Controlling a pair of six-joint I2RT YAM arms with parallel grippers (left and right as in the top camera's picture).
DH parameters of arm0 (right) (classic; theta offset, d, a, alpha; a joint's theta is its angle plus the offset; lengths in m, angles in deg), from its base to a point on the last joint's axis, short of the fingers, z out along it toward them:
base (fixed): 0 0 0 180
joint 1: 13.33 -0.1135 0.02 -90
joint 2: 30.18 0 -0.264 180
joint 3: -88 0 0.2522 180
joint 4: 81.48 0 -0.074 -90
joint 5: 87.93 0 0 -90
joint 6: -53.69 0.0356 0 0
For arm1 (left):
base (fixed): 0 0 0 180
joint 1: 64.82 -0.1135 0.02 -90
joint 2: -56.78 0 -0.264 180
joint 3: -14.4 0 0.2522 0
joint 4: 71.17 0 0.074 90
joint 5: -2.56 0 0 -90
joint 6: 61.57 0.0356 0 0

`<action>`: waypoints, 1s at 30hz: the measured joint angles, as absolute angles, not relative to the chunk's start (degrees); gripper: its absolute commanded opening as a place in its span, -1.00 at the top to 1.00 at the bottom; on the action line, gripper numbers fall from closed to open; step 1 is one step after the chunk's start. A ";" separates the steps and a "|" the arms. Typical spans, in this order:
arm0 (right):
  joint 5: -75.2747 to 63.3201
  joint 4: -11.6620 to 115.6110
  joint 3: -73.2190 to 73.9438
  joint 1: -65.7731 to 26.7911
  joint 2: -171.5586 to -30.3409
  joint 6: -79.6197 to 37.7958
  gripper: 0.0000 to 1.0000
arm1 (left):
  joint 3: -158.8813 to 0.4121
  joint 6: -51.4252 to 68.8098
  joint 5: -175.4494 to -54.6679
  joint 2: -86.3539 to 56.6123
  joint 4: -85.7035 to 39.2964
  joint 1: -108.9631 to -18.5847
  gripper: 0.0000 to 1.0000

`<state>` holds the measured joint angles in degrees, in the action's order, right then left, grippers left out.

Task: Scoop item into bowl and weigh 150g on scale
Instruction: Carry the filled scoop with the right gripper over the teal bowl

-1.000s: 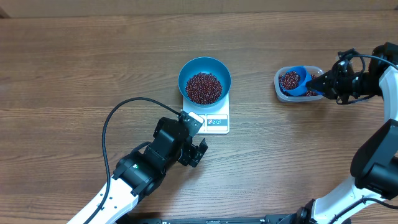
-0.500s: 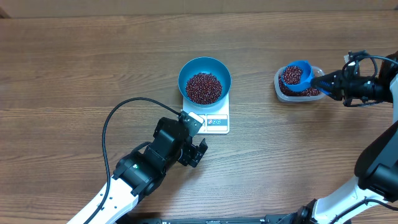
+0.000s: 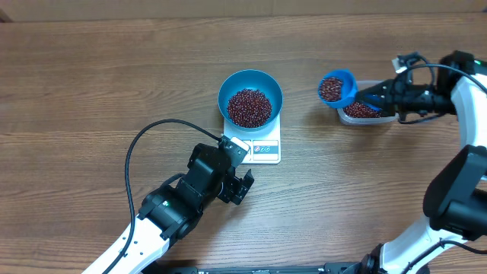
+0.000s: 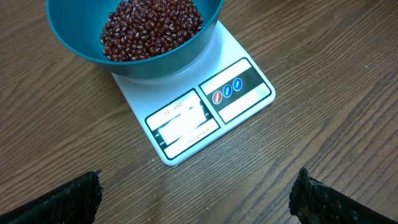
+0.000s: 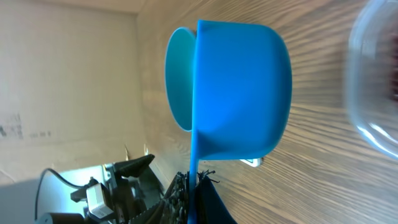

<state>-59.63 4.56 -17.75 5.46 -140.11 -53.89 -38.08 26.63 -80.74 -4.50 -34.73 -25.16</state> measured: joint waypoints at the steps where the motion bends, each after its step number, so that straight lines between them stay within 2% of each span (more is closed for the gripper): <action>1: -59.69 4.58 -18.55 4.23 -140.11 -53.92 0.92 | -38.08 26.63 -80.74 -4.50 -34.73 -25.16 -0.99; 10: -56.39 4.86 -26.45 -7.07 -140.19 -50.44 0.92 | -38.08 26.63 -80.74 -4.50 -34.73 -25.16 -0.99; 19: -40.94 5.69 -34.86 -19.37 -140.22 -41.76 0.92 | -38.08 26.63 -80.74 -4.50 -34.71 -25.16 -0.99; 30: -26.56 7.44 -35.19 -29.05 -140.28 -35.80 0.92 | -38.06 26.63 -80.74 -4.50 -34.73 -25.16 -0.99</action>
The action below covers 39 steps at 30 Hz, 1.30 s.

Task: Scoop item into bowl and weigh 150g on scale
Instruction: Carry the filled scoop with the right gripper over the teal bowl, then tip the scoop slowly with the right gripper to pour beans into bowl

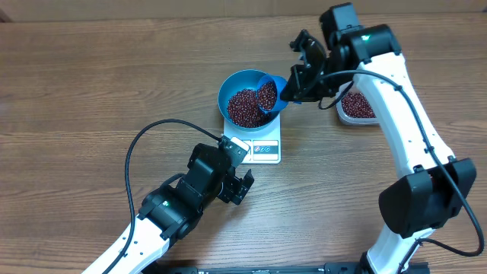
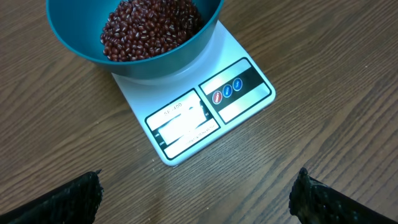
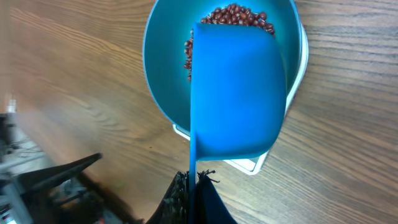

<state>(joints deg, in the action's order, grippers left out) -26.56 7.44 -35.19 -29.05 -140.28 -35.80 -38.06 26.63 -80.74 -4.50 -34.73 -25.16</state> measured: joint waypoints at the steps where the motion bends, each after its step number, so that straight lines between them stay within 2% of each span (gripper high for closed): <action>1: -25.46 7.79 -35.19 -29.77 -140.28 -35.45 0.92 | -38.08 26.63 -80.74 -4.50 -34.73 -25.16 -0.99; 8: -18.27 10.94 -35.19 -35.04 -140.28 -34.53 0.92 | -38.06 26.63 -80.74 -4.50 -34.71 -25.16 -0.99; 16: -9.81 11.66 -35.19 -36.79 -140.30 -33.37 0.92 | -38.06 26.63 -80.74 -4.50 -34.73 -25.16 -0.99; 39: -5.84 13.17 -35.19 -39.94 -140.30 -31.40 0.92 | -38.08 26.60 -80.74 -4.50 -34.71 -25.16 -0.99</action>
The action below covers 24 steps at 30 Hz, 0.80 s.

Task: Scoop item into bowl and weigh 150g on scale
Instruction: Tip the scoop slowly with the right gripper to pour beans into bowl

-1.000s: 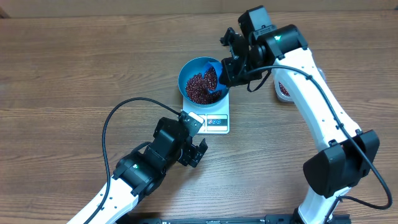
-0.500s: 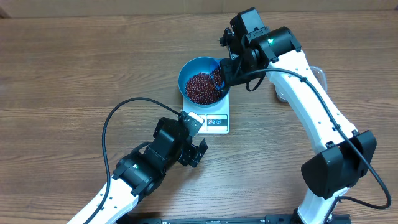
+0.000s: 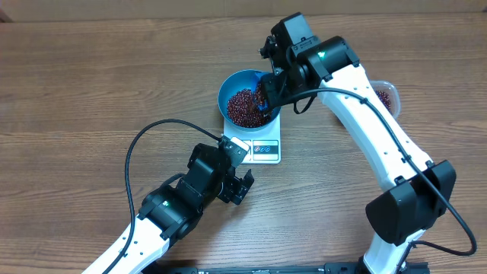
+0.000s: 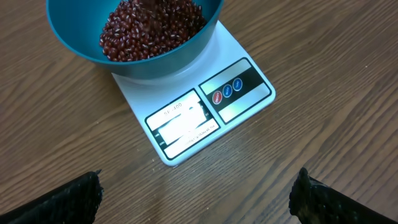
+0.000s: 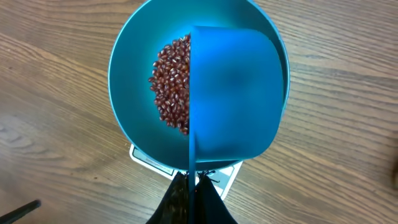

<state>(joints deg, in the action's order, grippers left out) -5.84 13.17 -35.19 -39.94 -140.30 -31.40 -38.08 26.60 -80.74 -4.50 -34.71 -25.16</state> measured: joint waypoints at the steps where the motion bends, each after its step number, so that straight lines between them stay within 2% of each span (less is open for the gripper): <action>1: -5.14 13.19 -35.19 -40.11 -140.30 -31.25 0.92 | -38.06 26.63 -80.74 -4.50 -34.71 -25.16 -0.99; 24: 1.05 13.15 -35.19 -41.29 -140.30 -30.51 0.92 | -38.08 26.63 -80.74 -4.50 -34.71 -25.16 -0.98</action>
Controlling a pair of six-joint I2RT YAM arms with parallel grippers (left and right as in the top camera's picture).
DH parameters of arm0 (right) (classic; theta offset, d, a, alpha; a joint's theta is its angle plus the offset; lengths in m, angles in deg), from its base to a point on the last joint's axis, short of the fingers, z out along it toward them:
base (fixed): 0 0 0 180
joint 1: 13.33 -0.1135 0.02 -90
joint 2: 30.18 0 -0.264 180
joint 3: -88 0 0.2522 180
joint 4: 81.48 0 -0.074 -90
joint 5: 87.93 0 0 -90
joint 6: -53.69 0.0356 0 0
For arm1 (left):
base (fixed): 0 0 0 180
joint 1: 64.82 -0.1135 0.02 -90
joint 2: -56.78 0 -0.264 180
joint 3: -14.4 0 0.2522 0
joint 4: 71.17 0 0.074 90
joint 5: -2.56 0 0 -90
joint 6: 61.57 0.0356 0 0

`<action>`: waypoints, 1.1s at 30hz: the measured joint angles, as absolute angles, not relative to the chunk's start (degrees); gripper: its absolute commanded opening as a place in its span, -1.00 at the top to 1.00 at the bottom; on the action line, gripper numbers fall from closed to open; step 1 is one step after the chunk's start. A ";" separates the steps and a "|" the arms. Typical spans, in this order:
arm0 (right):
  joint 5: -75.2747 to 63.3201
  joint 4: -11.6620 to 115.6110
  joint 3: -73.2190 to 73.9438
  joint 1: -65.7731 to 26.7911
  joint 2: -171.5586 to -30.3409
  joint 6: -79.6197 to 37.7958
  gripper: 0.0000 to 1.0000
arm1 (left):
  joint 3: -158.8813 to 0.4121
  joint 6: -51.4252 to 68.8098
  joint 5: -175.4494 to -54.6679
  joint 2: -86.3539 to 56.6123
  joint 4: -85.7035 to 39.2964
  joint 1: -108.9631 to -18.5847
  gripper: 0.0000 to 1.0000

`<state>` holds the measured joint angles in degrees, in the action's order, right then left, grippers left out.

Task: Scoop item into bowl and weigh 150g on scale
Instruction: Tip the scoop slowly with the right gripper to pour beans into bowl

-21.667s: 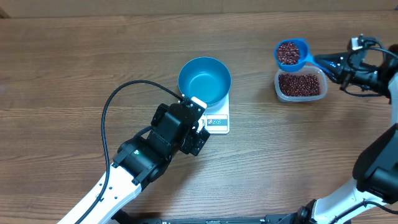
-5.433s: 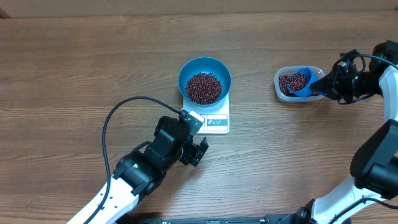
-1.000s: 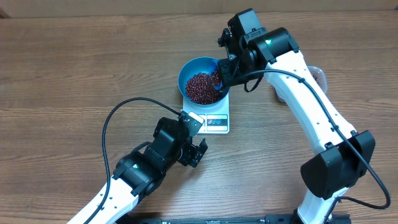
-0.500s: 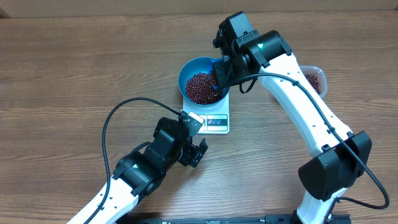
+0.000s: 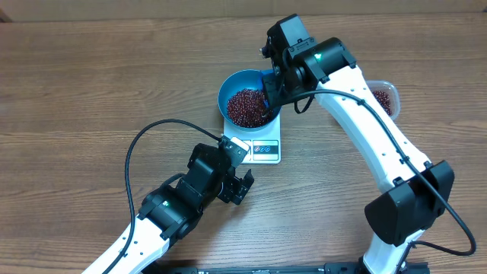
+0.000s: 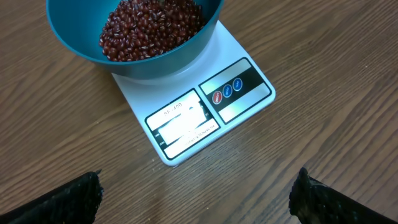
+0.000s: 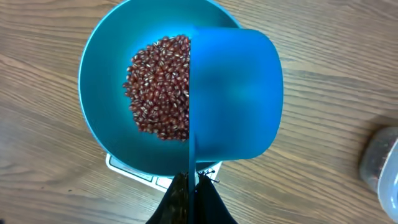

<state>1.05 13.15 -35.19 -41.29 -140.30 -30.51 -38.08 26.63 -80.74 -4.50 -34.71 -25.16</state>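
A teal bowl [image 5: 232, 82] of red beans [image 5: 246, 106] sits on a white scale [image 5: 262, 148]; the bowl [image 6: 74, 43] and the scale's display [image 6: 181, 124] also show in the left wrist view. My right gripper [image 7: 193, 180] is shut on the handle of a blue scoop [image 7: 233, 93], which is tipped on its side over the bowl's right part [image 5: 268, 85]. The scoop's inside is hidden. My left gripper [image 6: 196, 196] is open, low over the table in front of the scale, with nothing between its fingers.
A clear tub of beans [image 5: 383, 97] stands at the right, partly behind my right arm. A black cable [image 5: 144, 144] loops over the table left of my left arm. Bare wooden table lies all around.
The scoop has shifted slightly to the right over the bowl, so more beans show beside it in the right wrist view. My left arm has not moved.
My right gripper held the scoop full of beans above the tub at the right. Then the scoop was at the bowl's right rim, tilted. After that it lay on its side over the bowl, and it is still there now, a little further right.
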 measured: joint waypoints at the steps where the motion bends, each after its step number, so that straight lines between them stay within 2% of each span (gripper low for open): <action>1: 1.51 13.15 -35.19 -41.73 -140.30 -30.53 0.92 | -38.06 26.63 -80.74 -4.50 -34.73 -25.16 -0.99; 8: 3.72 13.19 -35.19 -44.97 -140.30 -30.49 0.92 | -38.06 26.63 -80.74 -4.50 -34.71 -25.16 -0.99; 33: 4.24 13.17 -35.19 -44.92 -140.30 -30.33 0.92 | -38.06 26.63 -80.74 -4.50 -34.73 -25.16 -0.99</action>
